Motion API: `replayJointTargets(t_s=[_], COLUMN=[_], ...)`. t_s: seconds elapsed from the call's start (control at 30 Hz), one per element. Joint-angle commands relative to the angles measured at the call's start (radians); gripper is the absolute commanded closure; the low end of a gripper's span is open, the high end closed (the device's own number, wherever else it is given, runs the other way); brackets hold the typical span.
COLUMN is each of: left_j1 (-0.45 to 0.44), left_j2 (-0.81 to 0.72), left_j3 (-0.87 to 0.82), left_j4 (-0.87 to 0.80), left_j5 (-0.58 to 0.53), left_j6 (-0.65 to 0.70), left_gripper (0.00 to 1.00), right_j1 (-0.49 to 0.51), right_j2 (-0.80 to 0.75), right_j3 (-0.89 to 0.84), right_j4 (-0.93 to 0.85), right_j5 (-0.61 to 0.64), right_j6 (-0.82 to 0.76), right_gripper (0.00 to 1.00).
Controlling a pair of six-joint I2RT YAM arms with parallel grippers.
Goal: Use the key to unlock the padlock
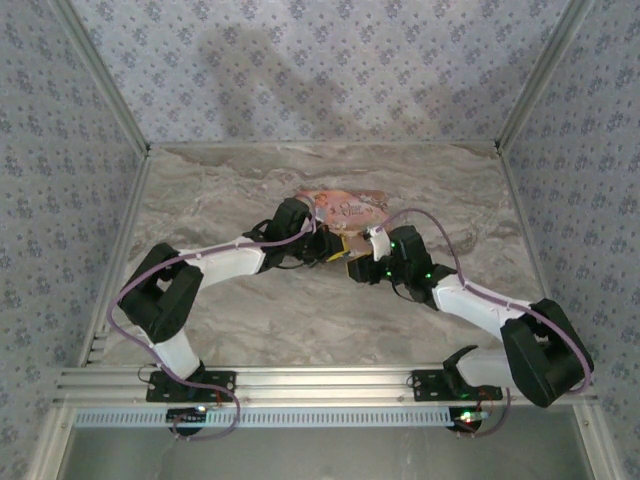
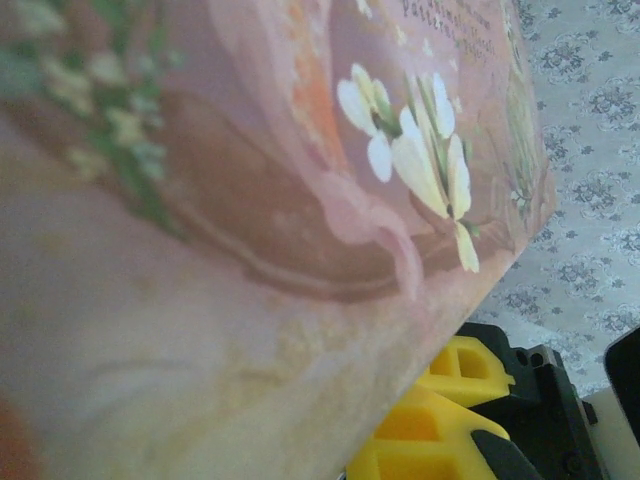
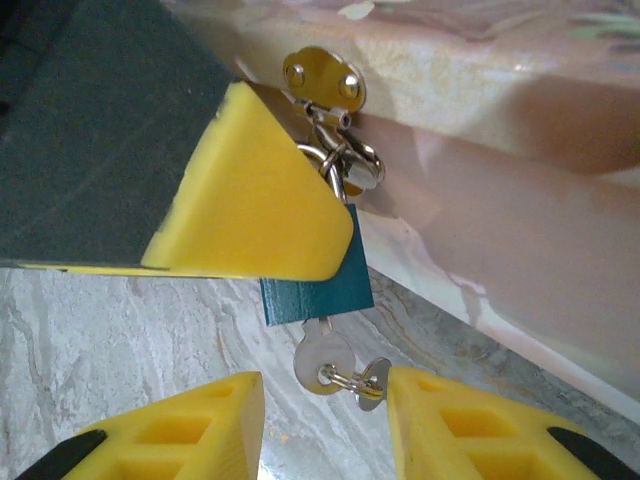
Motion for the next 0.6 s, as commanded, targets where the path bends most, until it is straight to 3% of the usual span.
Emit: replayJointTargets(t_s=[0.0, 0.37, 0.57], left_j1=[0.002, 0.002, 0.005], left_j2=[-0.030, -0.029, -0.031], left_j3=[0.012, 0.008, 0.013], left_j4=[0.057, 0.062, 0.059], left_j5=[0.038, 0.041, 0.044], left_j6=[-0.020, -0.021, -0.018], left_gripper=[1.00, 1.00, 1.00], right_j1=[0.014, 0.021, 0.019], right_j2=[0.008, 0.050, 0.057], right_j3=[0.034, 0.081, 0.073], right_j4=[-0.028, -0.051, -0.039], right_j5=[0.036, 0.026, -0.014], right_j6=[-0.030, -0.043, -0.039], right_gripper=[0.61, 0.68, 0.98])
